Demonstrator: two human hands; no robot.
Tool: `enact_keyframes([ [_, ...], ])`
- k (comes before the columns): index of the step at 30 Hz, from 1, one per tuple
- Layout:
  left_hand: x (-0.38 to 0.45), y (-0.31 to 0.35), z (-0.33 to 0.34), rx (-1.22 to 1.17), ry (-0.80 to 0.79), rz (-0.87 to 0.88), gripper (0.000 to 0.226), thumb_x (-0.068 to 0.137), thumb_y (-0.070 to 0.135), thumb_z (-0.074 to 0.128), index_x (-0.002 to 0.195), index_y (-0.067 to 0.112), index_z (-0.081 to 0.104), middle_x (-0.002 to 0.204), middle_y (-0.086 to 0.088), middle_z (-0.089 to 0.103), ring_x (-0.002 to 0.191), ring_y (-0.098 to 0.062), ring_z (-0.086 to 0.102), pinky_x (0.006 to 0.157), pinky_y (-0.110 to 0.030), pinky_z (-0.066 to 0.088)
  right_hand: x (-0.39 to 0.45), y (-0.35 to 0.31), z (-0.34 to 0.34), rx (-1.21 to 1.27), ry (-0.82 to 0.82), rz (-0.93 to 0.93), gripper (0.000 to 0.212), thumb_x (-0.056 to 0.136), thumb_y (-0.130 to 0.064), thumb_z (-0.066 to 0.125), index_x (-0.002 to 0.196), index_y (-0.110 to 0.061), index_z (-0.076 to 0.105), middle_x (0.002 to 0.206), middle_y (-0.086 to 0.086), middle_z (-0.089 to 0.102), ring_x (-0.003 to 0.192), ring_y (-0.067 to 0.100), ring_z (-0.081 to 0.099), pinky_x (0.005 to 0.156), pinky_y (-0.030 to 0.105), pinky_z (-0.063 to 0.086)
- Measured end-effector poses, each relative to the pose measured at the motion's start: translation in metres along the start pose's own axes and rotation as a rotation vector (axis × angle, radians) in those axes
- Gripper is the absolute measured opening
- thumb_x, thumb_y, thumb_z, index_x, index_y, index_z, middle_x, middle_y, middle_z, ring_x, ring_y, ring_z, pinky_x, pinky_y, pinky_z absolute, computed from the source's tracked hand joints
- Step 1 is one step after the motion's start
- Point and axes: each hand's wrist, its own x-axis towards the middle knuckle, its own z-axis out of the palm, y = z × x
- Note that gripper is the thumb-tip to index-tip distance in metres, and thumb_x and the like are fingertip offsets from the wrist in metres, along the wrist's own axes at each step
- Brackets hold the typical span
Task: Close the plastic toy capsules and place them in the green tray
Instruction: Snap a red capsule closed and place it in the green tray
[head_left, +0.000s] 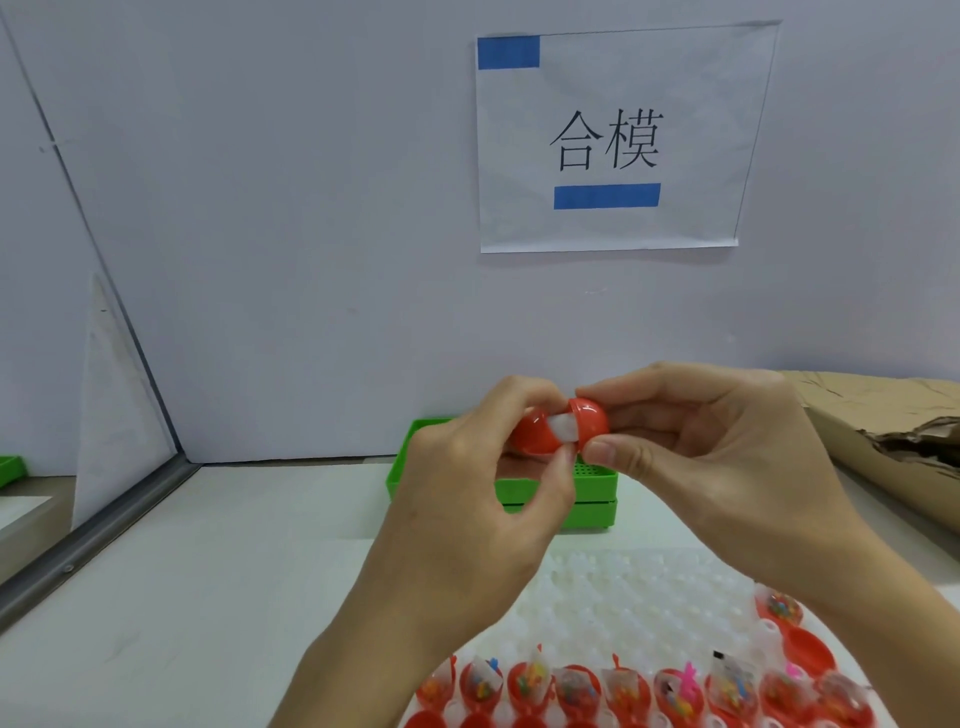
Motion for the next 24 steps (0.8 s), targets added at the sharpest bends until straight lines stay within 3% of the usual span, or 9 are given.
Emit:
enact_keyframes([
  [3, -0.0002, 0.0021, -0.0004, 0.006, -0.012, -0.015, 0.031, 0.087, 0.025, 0.065, 0.111, 0.037, 0.049, 0.089, 0.014, 0.070, 0.084, -0.012, 0.071, 0.076, -0.033, 0.060, -0.0002, 0.0001, -0.0001, -0.025, -0.005, -0.005, 0.026, 0.067, -0.013, 0.078, 0.093, -0.015, 0.075, 0.088, 0.000, 0.079, 0.083, 0.017, 0.076, 0.077, 0.022, 0.059],
  [7, -0.0001, 0.0018, -0.0030, -0.006, -0.032, -0.007, 0.024, 0.086, 0.020, 0.066, 0.103, 0.030, 0.051, 0.087, 0.009, 0.069, 0.083, -0.013, 0.071, 0.075, -0.033, 0.060, -0.0002, 0.0006, -0.0001, -0.037, -0.011, 0.000, 0.027, 0.067, -0.012, 0.079, 0.093, -0.017, 0.076, 0.088, 0.000, 0.079, 0.083, 0.017, 0.076, 0.078, 0.023, 0.059],
  [10, 0.0010, 0.0017, -0.0049, -0.049, -0.059, -0.023, 0.028, 0.085, 0.018, 0.068, 0.107, 0.027, 0.052, 0.093, 0.014, 0.070, 0.089, -0.007, 0.071, 0.080, -0.023, 0.058, -0.0007, 0.0012, -0.0009, -0.067, -0.010, 0.000, 0.026, 0.067, -0.013, 0.080, 0.092, -0.019, 0.077, 0.087, -0.002, 0.079, 0.081, 0.017, 0.076, 0.078, 0.023, 0.059],
  [15, 0.0021, -0.0005, -0.0052, -0.128, -0.045, -0.092, 0.026, 0.078, 0.017, 0.071, 0.102, 0.023, 0.063, 0.095, 0.012, 0.074, 0.091, -0.001, 0.071, 0.081, -0.016, 0.055, 0.0001, 0.0014, 0.0001, -0.123, -0.004, -0.017, 0.034, 0.063, -0.013, 0.082, 0.092, -0.028, 0.075, 0.085, -0.008, 0.078, 0.079, 0.014, 0.076, 0.077, 0.023, 0.059],
  [21, 0.0040, -0.0002, -0.0054, -0.325, -0.002, -0.188, 0.034, 0.070, -0.003, 0.082, 0.095, 0.019, 0.075, 0.087, 0.006, 0.077, 0.083, -0.011, 0.074, 0.076, -0.017, 0.057, 0.0005, -0.0010, -0.0013, -0.115, 0.003, -0.043, 0.031, 0.059, -0.025, 0.084, 0.090, -0.026, 0.077, 0.089, -0.005, 0.077, 0.082, 0.018, 0.074, 0.075, 0.033, 0.060],
  [24, 0.0041, 0.0023, -0.0035, -0.468, 0.037, -0.218, 0.034, 0.060, 0.012, 0.081, 0.093, 0.021, 0.077, 0.086, 0.003, 0.078, 0.082, -0.014, 0.075, 0.074, -0.016, 0.056, 0.0008, -0.0022, -0.0021, -0.049, 0.004, -0.039, 0.029, 0.057, -0.025, 0.083, 0.085, -0.022, 0.078, 0.088, 0.001, 0.077, 0.082, 0.023, 0.074, 0.075, 0.033, 0.060],
])
